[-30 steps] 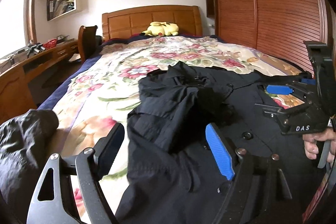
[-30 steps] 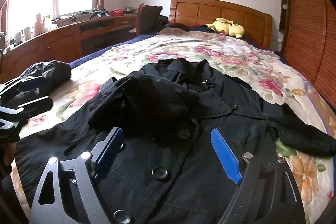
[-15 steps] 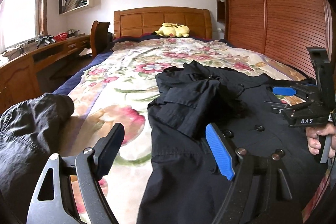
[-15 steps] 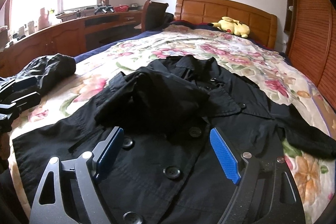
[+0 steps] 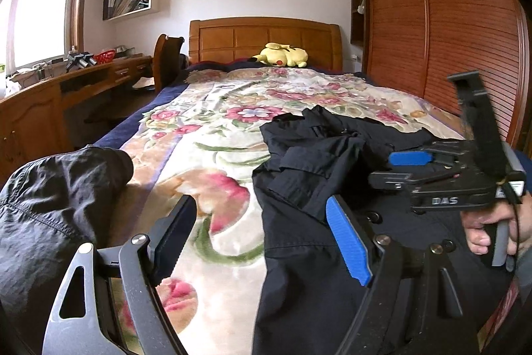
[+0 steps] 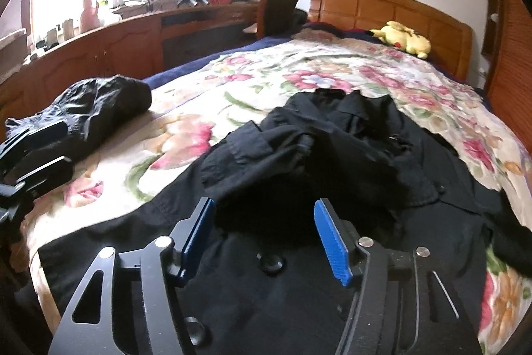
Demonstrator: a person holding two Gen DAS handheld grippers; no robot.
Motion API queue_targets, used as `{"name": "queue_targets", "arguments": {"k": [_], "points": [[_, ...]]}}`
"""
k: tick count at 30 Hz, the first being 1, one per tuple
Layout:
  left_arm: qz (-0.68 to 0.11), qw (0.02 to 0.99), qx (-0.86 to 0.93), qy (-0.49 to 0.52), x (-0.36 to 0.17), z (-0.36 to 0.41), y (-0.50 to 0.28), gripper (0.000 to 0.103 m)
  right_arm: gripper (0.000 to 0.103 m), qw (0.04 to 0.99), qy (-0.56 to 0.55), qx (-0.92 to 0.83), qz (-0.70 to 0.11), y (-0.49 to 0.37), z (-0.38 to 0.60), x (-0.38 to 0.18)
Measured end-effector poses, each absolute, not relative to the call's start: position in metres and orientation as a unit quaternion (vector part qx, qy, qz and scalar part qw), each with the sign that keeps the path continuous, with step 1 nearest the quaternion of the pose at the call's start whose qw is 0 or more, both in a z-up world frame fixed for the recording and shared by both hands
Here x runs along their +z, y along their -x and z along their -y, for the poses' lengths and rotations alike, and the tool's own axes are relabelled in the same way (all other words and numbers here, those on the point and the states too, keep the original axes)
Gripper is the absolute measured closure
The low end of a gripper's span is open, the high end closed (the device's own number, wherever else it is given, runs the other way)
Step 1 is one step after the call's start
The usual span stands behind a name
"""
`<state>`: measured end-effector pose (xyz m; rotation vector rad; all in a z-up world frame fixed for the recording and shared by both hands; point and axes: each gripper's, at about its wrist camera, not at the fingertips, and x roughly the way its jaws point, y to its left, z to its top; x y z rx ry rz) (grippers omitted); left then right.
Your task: Fold large clothes
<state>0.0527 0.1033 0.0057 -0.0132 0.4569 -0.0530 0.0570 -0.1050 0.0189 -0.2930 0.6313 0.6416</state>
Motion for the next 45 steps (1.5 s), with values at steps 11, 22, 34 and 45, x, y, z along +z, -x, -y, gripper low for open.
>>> {"name": "queue_targets", "arguments": {"k": [11,22,34,45], "points": [[-0.225,0.974,-0.013,0.020,0.005,-0.127,-0.052,0.021,0.058,0.872,0.129,0.310,-0.357,-0.108,0.057,-0.008],[-0.225,0.974,-0.016,0.022,0.005,-0.132,-0.052,0.021,0.098,0.870,0.141,0.315,-0.352,-0.113,0.043,-0.009],[-0.216,0.975,-0.046,0.021,0.011,-0.098,-0.056,0.021,0.100,0.942,0.061,0.234,-0.233,-0.082,0.147,0.064],[-0.221,0.973,-0.069,0.013,0.009,-0.064,-0.059,0.021,0.100,0.949,0.032,0.151,-0.276,-0.063,0.224,0.037]]}}
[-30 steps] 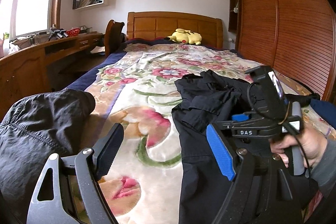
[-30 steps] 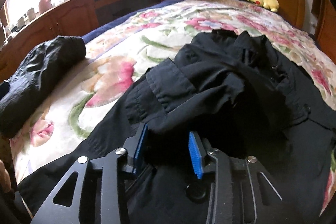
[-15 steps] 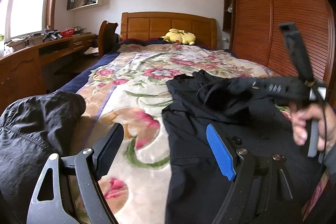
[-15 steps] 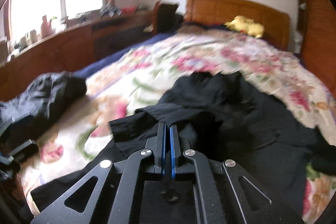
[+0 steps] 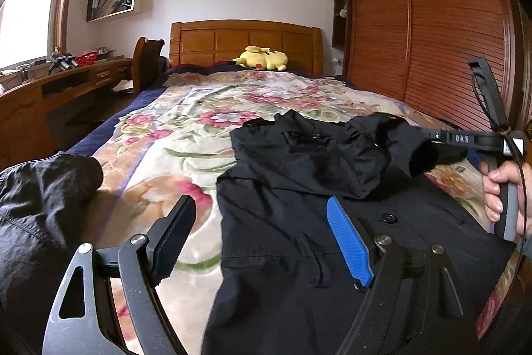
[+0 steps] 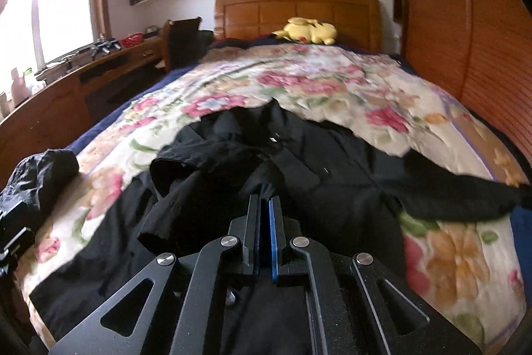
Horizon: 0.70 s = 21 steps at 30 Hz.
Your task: Fold large clothes
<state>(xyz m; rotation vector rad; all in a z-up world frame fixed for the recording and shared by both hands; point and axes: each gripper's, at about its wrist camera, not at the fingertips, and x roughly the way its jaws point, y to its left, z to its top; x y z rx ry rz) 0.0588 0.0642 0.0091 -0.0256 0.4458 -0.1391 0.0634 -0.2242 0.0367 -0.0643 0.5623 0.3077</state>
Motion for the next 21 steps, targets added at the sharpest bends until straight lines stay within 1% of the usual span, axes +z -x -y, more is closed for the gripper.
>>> {"name": "queue_targets", "arguments": {"k": [2,5,7,8,9,10,19,20,21], "points": [[-0.222,0.972,-0.072,0.010,0.009,-0.059,-0.059,0.021,0.099,0.947,0.037,0.140,-0.286,-0.063,0.231,0.033],[-0.223,0.972,-0.073,0.007,0.009,-0.054,-0.059,0.021,0.087,0.945,0.059,0.115,-0.301,-0.059,0.238,0.029],[-0.224,0.972,-0.074,0.006,0.008,-0.051,-0.059,0.021,0.071,0.941,0.068,0.108,-0.312,-0.059,0.239,0.029],[-0.225,0.972,-0.075,0.005,0.008,-0.050,-0.059,0.021,0.066,0.939,0.073,0.106,-0.318,-0.058,0.239,0.027],[-0.225,0.971,-0.075,0.004,0.008,-0.049,-0.058,0.021,0.057,0.938,0.080,0.103,-0.323,-0.058,0.241,0.027],[-0.225,0.971,-0.076,0.002,0.008,-0.047,-0.057,0.021,0.054,0.937,0.088,0.096,-0.325,-0.057,0.241,0.028],[-0.229,0.970,-0.077,0.000,0.007,-0.042,-0.054,0.021,0.053,0.937,0.113,0.116,-0.310,-0.028,0.236,0.035],[-0.230,0.970,-0.078,-0.001,0.007,-0.041,-0.054,0.021,0.052,0.937,0.113,0.117,-0.308,-0.028,0.235,0.034],[-0.230,0.970,-0.078,-0.002,0.007,-0.040,-0.054,0.021,0.049,0.937,0.113,0.121,-0.306,-0.028,0.234,0.032]]}}
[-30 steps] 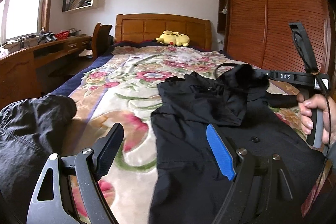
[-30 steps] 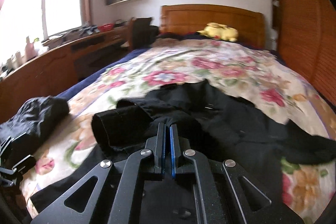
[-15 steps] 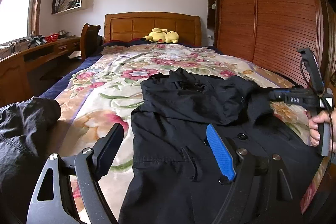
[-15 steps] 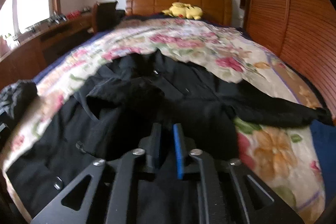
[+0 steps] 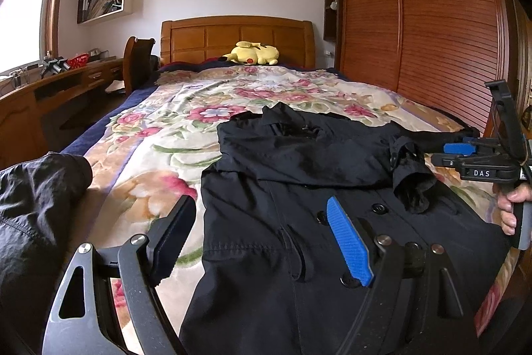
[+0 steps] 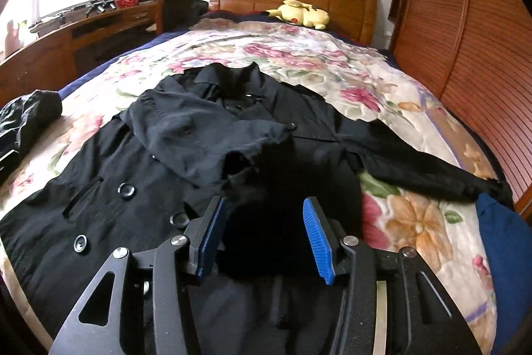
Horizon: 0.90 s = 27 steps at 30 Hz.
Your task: Fold large clothes
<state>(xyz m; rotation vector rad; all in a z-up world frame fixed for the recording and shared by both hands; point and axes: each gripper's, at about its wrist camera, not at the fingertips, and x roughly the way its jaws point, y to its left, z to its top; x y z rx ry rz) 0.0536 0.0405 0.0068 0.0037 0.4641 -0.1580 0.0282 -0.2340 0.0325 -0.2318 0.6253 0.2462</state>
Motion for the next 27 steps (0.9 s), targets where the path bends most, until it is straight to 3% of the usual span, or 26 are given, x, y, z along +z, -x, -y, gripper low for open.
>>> {"name": "queue_targets", "arguments": {"k": [4,17,18,19,20,22,27], "points": [[-0.230,0.970,-0.081,-0.006,0.006,-0.037,-0.054,0.021,0.036,0.938,0.115,0.128,-0.301,-0.027,0.231,0.028],[-0.237,0.966,-0.094,-0.035,0.000,-0.014,-0.051,0.021,0.036,0.917,0.166,0.106,-0.347,-0.066,0.208,0.001],[-0.237,0.966,-0.094,-0.036,0.000,-0.014,-0.051,0.021,0.039,0.916,0.169,0.106,-0.348,-0.069,0.209,0.000],[-0.237,0.966,-0.095,-0.035,0.000,-0.014,-0.050,0.021,0.052,0.916,0.170,0.106,-0.347,-0.070,0.211,0.000],[-0.237,0.966,-0.095,-0.035,0.000,-0.015,-0.050,0.021,0.058,0.916,0.173,0.105,-0.348,-0.071,0.213,0.000],[-0.237,0.966,-0.094,-0.035,-0.001,-0.014,-0.050,0.021,0.087,0.915,0.172,0.110,-0.349,-0.072,0.217,0.000],[-0.237,0.966,-0.096,-0.029,-0.001,-0.014,-0.050,0.021,0.096,0.925,0.147,0.119,-0.331,-0.066,0.236,0.010]]}}
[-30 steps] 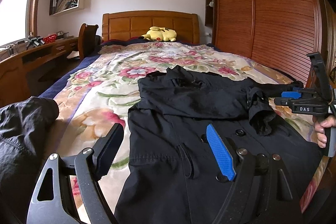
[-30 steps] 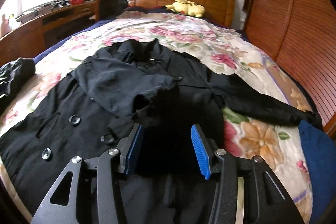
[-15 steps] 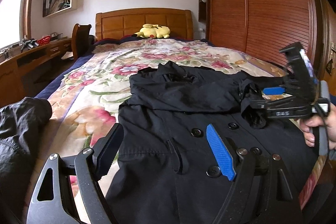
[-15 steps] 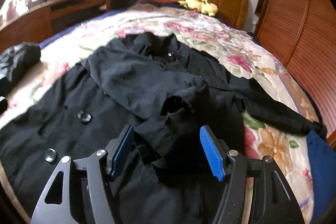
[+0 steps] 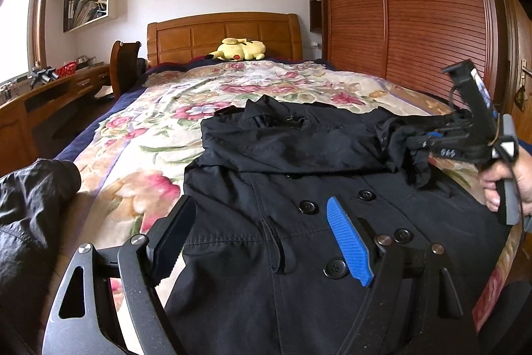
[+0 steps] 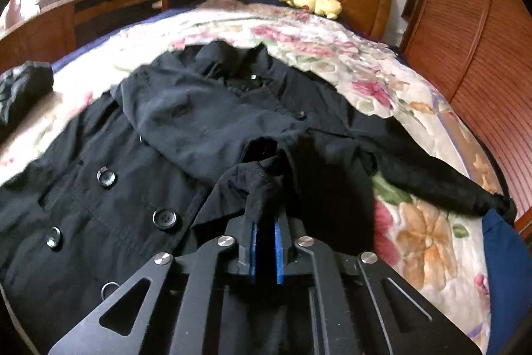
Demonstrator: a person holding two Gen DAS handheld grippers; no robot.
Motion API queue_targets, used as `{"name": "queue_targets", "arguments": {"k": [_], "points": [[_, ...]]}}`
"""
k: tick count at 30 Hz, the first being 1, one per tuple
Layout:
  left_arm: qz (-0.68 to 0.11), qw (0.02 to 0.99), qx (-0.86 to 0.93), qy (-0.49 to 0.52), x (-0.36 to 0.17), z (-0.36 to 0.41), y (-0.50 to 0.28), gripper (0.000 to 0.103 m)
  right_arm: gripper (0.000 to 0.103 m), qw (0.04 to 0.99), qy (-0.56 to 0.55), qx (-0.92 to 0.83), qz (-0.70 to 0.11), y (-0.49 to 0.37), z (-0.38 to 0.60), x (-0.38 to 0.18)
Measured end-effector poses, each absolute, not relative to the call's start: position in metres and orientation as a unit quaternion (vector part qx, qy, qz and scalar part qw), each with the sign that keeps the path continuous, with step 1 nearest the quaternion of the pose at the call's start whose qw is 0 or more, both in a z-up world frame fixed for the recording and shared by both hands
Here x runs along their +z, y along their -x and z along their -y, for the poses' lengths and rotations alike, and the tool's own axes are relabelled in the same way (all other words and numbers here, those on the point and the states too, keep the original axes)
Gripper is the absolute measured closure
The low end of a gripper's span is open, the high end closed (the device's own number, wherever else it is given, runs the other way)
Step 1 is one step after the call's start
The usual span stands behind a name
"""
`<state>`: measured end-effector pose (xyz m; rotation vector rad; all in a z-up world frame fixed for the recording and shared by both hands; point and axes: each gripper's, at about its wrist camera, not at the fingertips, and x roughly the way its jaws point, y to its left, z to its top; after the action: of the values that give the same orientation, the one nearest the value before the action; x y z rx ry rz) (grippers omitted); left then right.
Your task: Fold large clothes
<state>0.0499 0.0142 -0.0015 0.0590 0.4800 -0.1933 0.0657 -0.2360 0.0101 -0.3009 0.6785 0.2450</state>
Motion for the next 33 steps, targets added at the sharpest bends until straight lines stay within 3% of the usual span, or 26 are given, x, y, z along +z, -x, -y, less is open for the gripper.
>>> {"name": "queue_targets", "arguments": {"k": [6,8,10,11,25,26,28,33], "points": [[-0.239,0.966,-0.096,-0.031,-0.001,-0.013,-0.051,0.021,0.096,0.936,0.115,0.090,-0.320,-0.055,0.277,0.031],[-0.239,0.966,-0.096,-0.030,-0.001,-0.013,-0.051,0.021,0.089,0.938,0.105,0.069,-0.324,-0.054,0.292,0.035],[-0.239,0.966,-0.097,-0.029,-0.001,-0.013,-0.051,0.021,0.069,0.939,0.097,0.048,-0.328,-0.053,0.306,0.037],[-0.240,0.965,-0.098,-0.028,-0.001,-0.012,-0.051,0.021,0.068,0.939,0.093,0.038,-0.329,-0.053,0.312,0.037],[-0.224,0.969,-0.103,-0.022,0.003,0.003,-0.054,0.021,0.066,0.936,0.107,0.070,-0.329,-0.044,0.296,0.020],[-0.224,0.969,-0.104,-0.021,0.003,0.004,-0.055,0.021,0.064,0.934,0.106,0.075,-0.331,-0.046,0.294,0.017],[-0.224,0.969,-0.106,-0.022,0.003,0.009,-0.058,0.021,0.039,0.931,0.105,0.087,-0.340,-0.050,0.292,0.010],[-0.225,0.967,-0.113,-0.028,0.000,0.019,-0.063,0.021,0.035,0.925,0.105,0.086,-0.354,-0.070,0.303,-0.003]]}}
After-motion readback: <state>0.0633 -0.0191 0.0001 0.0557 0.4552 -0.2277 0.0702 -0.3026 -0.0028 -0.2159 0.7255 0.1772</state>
